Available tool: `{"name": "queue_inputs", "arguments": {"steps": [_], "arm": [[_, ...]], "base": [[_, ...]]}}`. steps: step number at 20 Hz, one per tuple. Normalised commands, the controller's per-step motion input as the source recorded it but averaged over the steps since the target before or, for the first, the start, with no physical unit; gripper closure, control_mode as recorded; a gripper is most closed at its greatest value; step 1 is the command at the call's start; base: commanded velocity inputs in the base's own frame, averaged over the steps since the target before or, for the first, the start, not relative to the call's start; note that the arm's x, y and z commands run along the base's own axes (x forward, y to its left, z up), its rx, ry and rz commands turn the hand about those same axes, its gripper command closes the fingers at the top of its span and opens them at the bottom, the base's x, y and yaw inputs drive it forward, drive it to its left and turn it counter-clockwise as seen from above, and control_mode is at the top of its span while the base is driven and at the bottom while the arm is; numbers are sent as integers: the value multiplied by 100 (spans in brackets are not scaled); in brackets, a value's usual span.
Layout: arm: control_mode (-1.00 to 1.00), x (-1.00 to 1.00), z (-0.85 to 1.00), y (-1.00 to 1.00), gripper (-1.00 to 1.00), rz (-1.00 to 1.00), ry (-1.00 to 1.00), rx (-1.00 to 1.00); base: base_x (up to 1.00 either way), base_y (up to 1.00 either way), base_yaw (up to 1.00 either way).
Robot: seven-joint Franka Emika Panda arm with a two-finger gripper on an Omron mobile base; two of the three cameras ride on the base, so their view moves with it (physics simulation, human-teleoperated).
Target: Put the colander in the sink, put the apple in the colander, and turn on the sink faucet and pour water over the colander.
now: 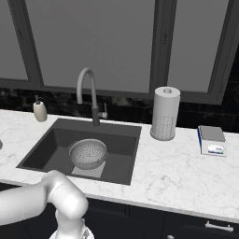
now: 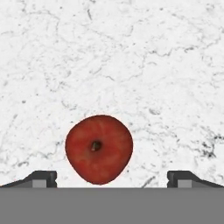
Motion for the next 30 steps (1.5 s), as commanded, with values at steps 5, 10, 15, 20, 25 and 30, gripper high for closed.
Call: {"name": "queue_inputs", "arguments": {"steps": [5, 10, 15, 20, 25, 30], "arm": [[-100, 17, -15, 10, -100, 0, 0, 0], [-100, 0, -17, 9, -100, 0, 2, 0], [-100, 0, -12, 1, -100, 0, 2, 0], [-100, 0, -10, 1, -100, 0, 0, 0], [-100, 0, -22, 7, -100, 0, 0, 0], [-100, 1, -10, 9, 100, 0, 0, 0]], "base": [[0, 0, 0], [0, 0, 0], [0, 0, 0], [0, 0, 0], [0, 0, 0], [0, 0, 0]]}}
